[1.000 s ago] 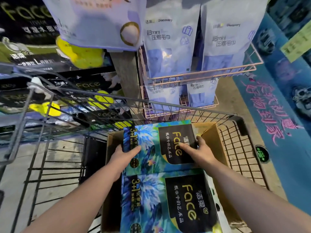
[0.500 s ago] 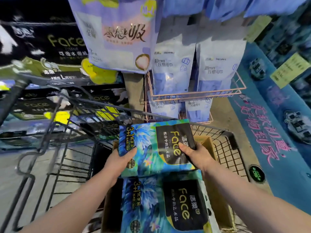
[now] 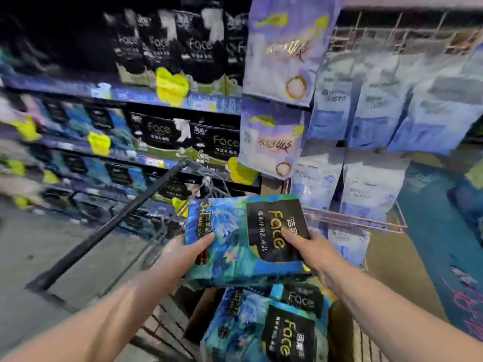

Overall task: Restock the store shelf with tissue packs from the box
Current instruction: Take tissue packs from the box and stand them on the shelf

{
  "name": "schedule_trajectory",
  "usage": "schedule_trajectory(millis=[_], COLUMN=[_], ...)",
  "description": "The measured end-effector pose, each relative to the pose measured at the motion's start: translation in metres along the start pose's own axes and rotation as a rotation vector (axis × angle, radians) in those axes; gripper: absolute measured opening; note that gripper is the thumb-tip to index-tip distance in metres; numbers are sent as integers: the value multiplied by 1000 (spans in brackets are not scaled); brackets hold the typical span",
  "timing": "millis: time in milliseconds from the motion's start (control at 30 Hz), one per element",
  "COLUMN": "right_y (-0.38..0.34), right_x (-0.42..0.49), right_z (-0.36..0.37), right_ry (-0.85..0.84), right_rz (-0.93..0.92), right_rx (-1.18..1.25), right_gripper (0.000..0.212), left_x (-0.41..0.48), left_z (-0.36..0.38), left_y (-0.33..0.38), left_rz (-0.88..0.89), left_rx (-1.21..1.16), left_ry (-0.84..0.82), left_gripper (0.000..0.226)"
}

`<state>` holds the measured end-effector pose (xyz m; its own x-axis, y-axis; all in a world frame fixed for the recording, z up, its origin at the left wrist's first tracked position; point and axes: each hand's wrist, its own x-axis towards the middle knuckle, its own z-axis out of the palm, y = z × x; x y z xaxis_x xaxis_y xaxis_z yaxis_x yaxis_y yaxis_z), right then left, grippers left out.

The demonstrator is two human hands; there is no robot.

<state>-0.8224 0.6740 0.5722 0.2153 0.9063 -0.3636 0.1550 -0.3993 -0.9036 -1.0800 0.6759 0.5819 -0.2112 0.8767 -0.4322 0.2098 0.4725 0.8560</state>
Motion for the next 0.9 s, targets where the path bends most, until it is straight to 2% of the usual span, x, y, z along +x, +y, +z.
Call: schedule_trajectory(millis=[133, 200, 467, 600, 800, 900], right_y=[-33, -47, -110, -133, -157, -167], right_x=[-26, -40, -84, -103, -145, -165], right_z=[26, 47, 158, 239, 395, 468], right_ry=[-170, -236, -392, -455, -538, -585], right_rz=[-96, -124, -231, -257, -244, -240], right_rx=[-9, 5, -56, -70, -89, -95], right_gripper=[34, 42, 51, 71, 53, 59], left_x=[-47, -65, -109, -113, -106, -102], left_z=[-49, -77, -204, -279, -428, -496], left_y=[-2, -1, -3, -21, -58, -76], left_rz=[63, 63, 103, 117, 112, 119], left_rx=[-81, -71, -120, -160, -180, -160], left_ry=[95, 171, 376, 446, 536, 606], left_gripper=[33, 32, 32, 29, 32, 26])
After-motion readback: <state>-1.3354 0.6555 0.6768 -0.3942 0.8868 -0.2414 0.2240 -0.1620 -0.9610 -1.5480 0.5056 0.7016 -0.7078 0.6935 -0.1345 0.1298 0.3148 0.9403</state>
